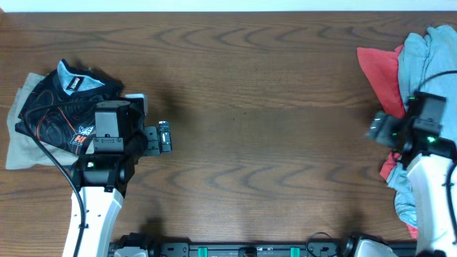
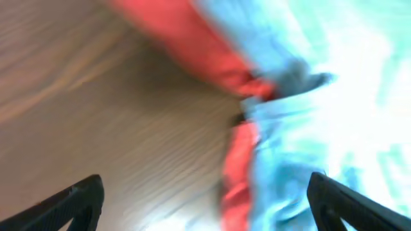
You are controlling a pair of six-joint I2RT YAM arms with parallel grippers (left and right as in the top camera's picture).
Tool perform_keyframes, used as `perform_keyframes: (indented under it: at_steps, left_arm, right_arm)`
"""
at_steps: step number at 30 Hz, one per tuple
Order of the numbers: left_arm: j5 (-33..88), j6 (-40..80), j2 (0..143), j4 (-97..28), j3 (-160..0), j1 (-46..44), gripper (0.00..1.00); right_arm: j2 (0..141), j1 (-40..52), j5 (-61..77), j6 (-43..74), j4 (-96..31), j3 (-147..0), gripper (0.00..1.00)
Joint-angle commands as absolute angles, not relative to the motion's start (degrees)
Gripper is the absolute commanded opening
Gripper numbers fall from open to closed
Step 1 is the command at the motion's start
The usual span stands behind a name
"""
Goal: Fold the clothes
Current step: 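Reach the right gripper into the right pile and grasp the light blue shirt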
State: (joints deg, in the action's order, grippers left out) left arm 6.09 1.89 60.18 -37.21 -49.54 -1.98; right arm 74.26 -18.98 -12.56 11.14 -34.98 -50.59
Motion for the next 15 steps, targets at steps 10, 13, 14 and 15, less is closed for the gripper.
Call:
perform_keyframes:
  at_steps: [10, 13, 14, 15]
  left_arm:
    - [6.68, 2.63, 60.23, -36.97, -50.87, -1.74, 0.98]
    - [6.68, 2.63, 60.23, -36.82, -50.87, -1.74, 0.98]
    - [6.68, 2.63, 60.23, -36.82, -50.87, -1.74, 0.97]
    - [6.68, 2.63, 60.23, -36.84, -50.87, -1.74, 0.98]
  right_arm:
    - [87.33, -32.47, -17.54, 13.08, -25.80, -51.68, 0.89]
    - [90.41, -33.45, -16.71, 13.26, -23.40, -51.68, 0.82]
    - [91.48, -33.67, -15.97, 13.26, -22.57, -51.68, 0.80]
    - [92.31, -33.78, -15.29, 13.26, -21.93, -51.68, 0.79]
